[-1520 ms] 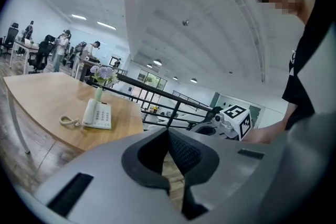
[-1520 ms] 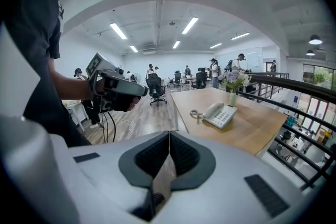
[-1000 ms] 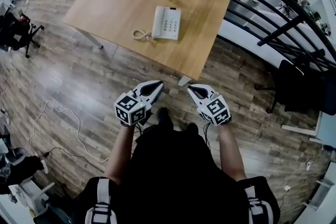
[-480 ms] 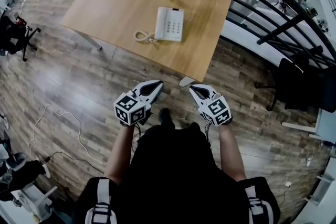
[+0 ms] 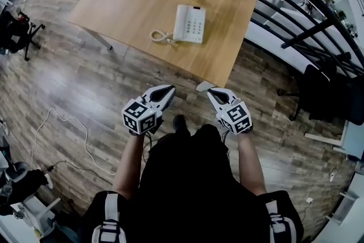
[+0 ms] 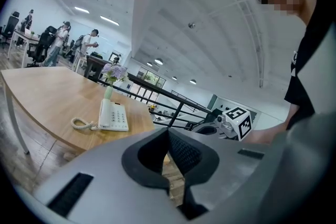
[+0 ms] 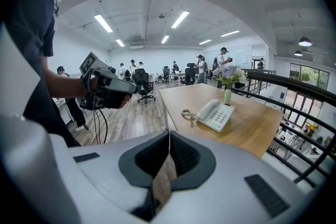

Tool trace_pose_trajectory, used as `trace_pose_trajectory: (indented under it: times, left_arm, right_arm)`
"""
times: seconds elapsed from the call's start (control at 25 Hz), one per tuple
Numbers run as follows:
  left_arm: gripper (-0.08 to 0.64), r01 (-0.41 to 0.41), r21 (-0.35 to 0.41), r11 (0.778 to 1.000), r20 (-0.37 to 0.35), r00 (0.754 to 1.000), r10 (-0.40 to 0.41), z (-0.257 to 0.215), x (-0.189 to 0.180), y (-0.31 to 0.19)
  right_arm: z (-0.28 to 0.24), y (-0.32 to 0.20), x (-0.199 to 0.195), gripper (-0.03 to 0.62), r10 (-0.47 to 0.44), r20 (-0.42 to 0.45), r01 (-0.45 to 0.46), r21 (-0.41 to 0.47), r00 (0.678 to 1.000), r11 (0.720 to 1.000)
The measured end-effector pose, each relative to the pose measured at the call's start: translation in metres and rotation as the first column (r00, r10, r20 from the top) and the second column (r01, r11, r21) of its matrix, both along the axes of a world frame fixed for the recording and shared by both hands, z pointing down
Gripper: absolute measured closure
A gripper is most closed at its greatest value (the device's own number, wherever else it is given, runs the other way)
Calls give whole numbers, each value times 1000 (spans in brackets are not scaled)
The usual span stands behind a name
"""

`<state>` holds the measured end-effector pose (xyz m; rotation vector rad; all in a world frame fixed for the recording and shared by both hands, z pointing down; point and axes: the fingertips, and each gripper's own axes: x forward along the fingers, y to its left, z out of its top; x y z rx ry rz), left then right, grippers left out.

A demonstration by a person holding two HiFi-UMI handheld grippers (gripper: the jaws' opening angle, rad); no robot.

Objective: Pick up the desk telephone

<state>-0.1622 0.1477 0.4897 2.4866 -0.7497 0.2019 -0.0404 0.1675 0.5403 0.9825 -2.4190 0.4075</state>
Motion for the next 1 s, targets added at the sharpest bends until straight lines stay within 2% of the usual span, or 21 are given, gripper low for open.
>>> trace_pose_trajectory:
  times: [0.6,1.0]
  left_arm:
    - [538,20,-23,1000,12,1000,-20,6,-2,-5]
    - [539,71,-33,997,48,996,-69,-5,0,-35]
  right_arm:
    - [10,-7,10,568,13,-14,-14,-34,1000,999]
    - [3,-54,13,568,-7,22,7,-27,1000,1000]
